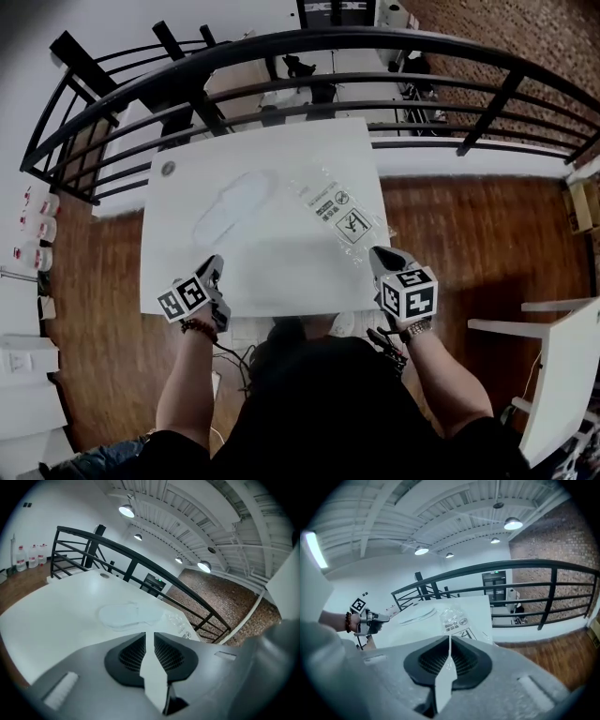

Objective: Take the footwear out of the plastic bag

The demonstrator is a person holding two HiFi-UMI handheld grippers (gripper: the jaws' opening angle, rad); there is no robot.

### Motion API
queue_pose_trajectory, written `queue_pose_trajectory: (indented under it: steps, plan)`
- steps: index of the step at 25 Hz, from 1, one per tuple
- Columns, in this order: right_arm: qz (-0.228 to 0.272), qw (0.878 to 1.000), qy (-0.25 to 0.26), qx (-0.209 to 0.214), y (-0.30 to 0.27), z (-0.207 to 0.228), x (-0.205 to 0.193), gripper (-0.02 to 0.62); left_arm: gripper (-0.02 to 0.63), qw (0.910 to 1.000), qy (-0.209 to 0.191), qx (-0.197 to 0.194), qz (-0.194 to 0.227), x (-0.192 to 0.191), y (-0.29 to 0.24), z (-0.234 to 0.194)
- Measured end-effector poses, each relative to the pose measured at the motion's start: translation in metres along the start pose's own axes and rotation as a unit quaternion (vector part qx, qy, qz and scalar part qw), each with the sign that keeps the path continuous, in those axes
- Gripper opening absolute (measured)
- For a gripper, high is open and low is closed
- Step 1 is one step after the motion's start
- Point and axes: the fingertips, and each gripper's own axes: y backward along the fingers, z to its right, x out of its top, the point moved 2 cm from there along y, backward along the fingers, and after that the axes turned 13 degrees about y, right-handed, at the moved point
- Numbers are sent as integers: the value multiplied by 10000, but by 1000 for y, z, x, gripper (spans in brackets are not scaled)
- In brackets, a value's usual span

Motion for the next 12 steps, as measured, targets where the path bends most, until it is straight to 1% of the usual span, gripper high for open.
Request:
queue_pose_trajectory:
  steps: [2,5,8,12]
  plan:
    - [84,9998,144,135,-1,-12,7,-8,44,9996,-259,-86,-49,-9,6,17]
    - [193,9987,338,315,-3,-32,20,-8,17,9970,-748,-200,-17,-12,18,46]
    - [330,9969,563,428,-3,-53,37,-8,17,9921,-1134,-517,-127,-20,25,70]
    - [529,9940,807,510,2,-90,57,-8,17,9818,-1670,-875,-239,-29,44,97]
